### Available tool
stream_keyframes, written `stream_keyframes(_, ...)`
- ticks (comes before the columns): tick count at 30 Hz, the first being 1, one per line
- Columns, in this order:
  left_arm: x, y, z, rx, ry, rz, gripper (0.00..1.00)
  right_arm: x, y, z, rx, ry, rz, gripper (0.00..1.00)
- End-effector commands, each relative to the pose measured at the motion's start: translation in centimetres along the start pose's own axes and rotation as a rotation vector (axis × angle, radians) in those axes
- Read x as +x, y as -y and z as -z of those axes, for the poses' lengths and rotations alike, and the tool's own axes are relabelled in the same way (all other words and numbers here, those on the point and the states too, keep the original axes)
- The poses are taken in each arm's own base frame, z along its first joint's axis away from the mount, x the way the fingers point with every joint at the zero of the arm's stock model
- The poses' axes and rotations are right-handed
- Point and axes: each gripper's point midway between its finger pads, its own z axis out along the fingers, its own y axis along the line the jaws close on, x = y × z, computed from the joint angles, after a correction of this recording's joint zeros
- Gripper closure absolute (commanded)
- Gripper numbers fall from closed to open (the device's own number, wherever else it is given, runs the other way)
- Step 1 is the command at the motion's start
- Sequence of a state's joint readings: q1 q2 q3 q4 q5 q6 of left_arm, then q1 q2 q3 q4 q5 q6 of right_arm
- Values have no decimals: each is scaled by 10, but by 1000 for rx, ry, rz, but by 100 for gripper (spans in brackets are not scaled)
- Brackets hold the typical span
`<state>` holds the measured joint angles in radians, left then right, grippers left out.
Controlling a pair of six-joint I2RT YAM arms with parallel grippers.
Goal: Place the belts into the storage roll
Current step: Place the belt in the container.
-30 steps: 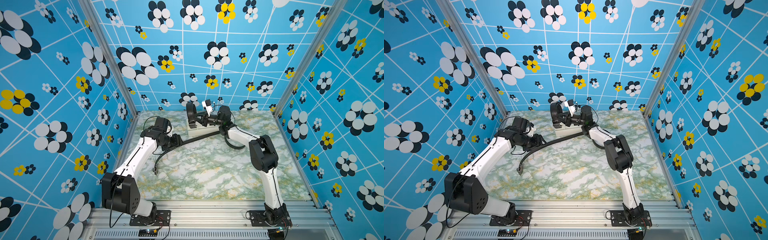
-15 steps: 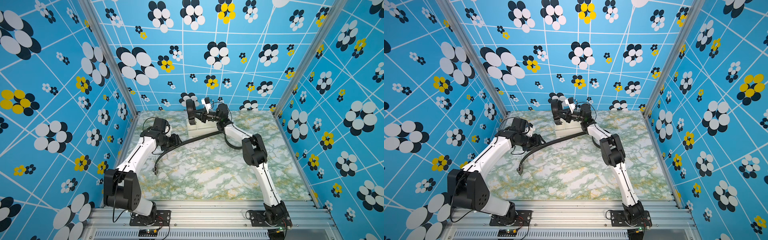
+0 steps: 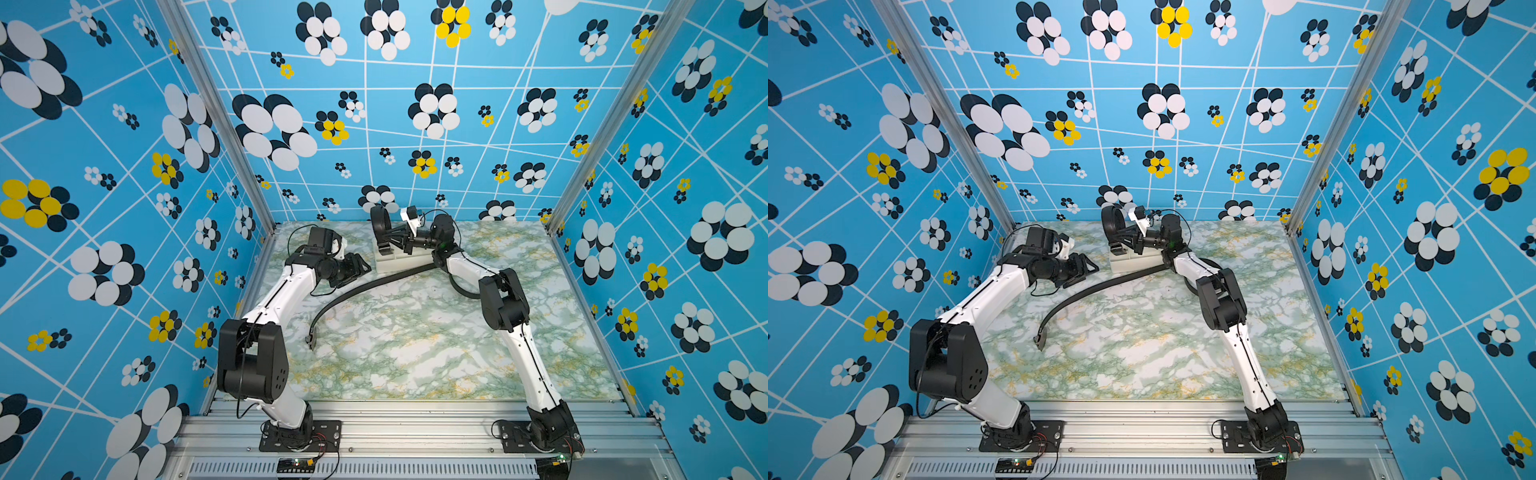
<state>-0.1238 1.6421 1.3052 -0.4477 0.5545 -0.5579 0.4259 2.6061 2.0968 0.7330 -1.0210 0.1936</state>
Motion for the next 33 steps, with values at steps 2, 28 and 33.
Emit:
stream_keyframes(2, -59, 43, -10, 260, 86, 7, 34, 6, -7, 0, -32, -1, 79, 100)
stream_keyframes(28, -113, 65, -91, 540, -125, -110, 74, 27, -6, 4, -89, -53, 100, 100)
stream_keyframes(33, -114, 66, -94, 555, -128, -100, 83, 34, -8, 5, -103, -80, 91, 100)
